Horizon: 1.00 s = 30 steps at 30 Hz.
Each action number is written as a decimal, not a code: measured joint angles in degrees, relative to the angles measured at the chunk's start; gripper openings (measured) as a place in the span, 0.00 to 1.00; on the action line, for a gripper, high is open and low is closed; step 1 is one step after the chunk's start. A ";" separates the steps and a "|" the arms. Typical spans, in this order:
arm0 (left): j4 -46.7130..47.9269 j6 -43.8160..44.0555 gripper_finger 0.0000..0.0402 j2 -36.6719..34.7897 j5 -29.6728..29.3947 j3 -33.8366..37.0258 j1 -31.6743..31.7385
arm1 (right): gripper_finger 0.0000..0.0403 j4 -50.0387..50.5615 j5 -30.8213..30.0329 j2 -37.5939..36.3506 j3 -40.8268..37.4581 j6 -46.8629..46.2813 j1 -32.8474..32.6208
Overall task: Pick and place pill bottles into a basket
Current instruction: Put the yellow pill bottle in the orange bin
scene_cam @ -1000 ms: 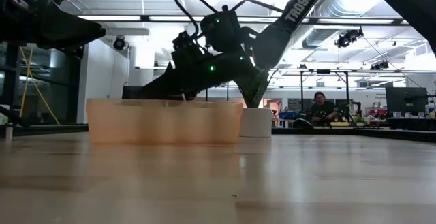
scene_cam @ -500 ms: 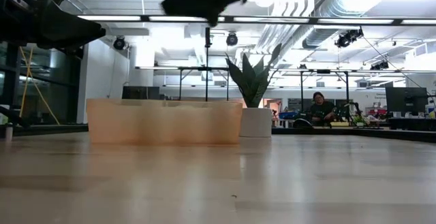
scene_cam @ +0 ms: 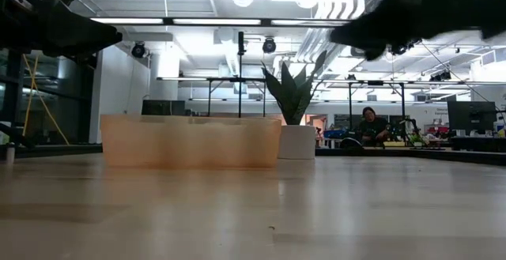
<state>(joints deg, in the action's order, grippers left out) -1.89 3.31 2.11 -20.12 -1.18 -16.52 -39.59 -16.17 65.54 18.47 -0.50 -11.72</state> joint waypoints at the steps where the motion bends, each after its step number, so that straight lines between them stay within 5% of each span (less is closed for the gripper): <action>1: 0.00 0.00 0.27 0.00 0.00 -0.01 -0.01 | 0.07 -1.87 -0.82 -3.29 -3.34 -0.11 -0.01; 7: 0.00 0.00 0.27 0.00 -0.02 -0.01 -0.01 | 0.01 -4.45 -5.54 -24.40 -14.82 3.93 0.04; 13: 0.02 0.00 0.27 0.00 -0.02 -0.01 0.01 | 0.01 15.85 -10.59 -42.83 -14.01 4.99 0.04; 17: 0.02 -0.02 0.27 0.00 -0.02 0.01 -0.01 | 0.01 18.16 -3.41 -52.83 -13.81 5.32 0.04; 21: 0.01 -0.01 0.27 0.00 -0.03 0.00 0.01 | 0.02 20.55 4.08 -57.77 -13.80 9.06 0.04; 30: 0.02 -0.02 0.27 0.00 -0.04 -0.01 -0.01 | 0.00 28.92 1.16 -58.38 -13.80 5.59 0.04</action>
<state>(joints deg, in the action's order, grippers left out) -1.87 3.29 2.11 -20.16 -1.19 -16.53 -10.67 -15.01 7.16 4.67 5.09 -11.68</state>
